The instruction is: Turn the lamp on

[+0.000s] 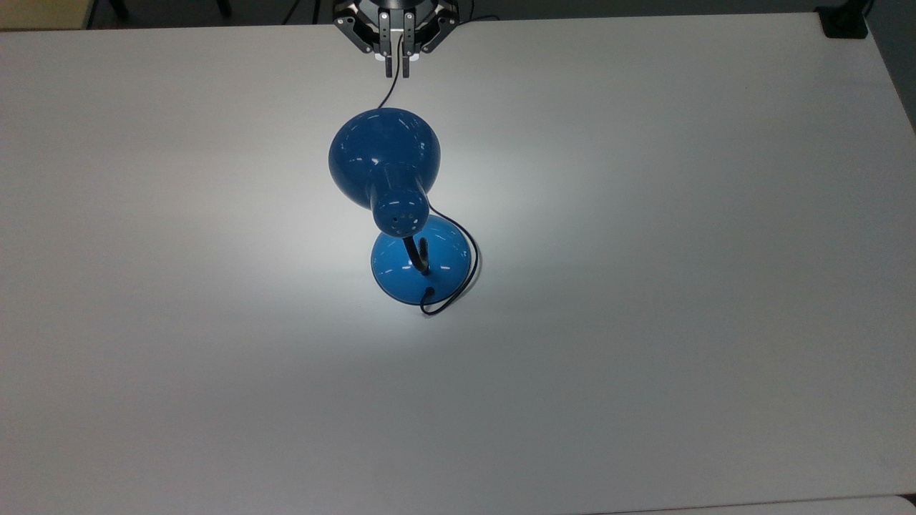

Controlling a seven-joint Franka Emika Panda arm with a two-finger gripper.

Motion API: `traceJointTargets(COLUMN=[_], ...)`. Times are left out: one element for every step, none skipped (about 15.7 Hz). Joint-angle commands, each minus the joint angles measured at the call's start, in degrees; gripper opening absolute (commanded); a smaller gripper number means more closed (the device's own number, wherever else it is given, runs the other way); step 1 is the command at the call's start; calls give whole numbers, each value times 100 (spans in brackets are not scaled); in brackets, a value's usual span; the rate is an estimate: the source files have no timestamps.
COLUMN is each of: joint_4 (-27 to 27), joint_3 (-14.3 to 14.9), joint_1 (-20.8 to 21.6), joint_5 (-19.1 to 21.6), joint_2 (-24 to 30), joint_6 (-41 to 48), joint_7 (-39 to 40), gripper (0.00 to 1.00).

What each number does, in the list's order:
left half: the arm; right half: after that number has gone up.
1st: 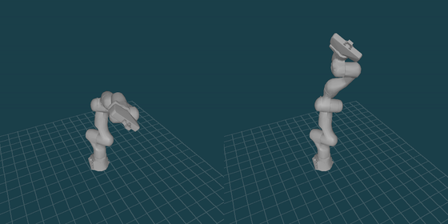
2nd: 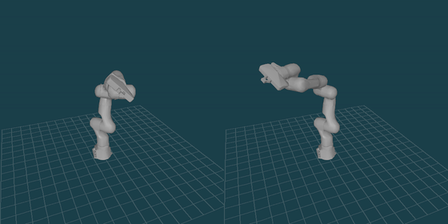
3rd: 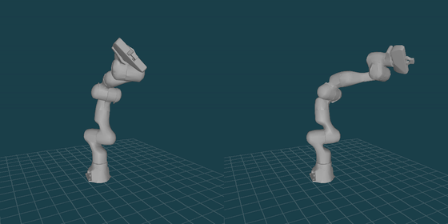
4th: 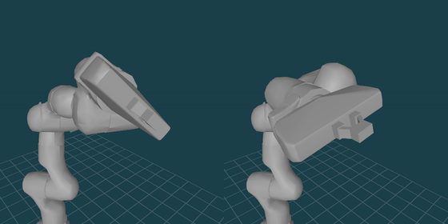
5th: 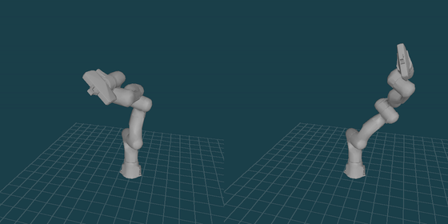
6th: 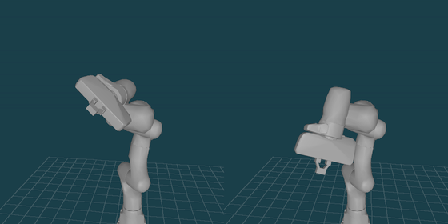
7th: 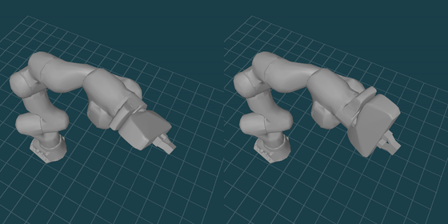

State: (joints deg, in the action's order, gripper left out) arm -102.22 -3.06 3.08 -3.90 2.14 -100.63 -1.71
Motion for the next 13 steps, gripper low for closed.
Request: traceJointTargets(joint_4=[483,562,606,624,633,641,641,685,772,808,808,808,817], joint_3=[43,51,43,43,51,51,60,78,95,95,104,104,104], joint_1=[-26,-52,-70,-70,-79,-79,-79,-88,-123,-149,-167,-202,-219], joint_5=[-6,-6,-6,-6,-6,-6,-6,-6,3,3,3,3,12], joint_2=[-108,-109,-117,-109,-109,-109,-91,-100,-100,-100,-100,-100,-100], joint_6=[228,228,228,228,228,228,237,237,237,263,315,368,404], joint_7=[-197,-285,-373,-409,-418,-435,-470,-497,-497,-497,-488,-488,-488], gripper=[59,72,86,90,99,100,100,100,100,100,100,100,100])
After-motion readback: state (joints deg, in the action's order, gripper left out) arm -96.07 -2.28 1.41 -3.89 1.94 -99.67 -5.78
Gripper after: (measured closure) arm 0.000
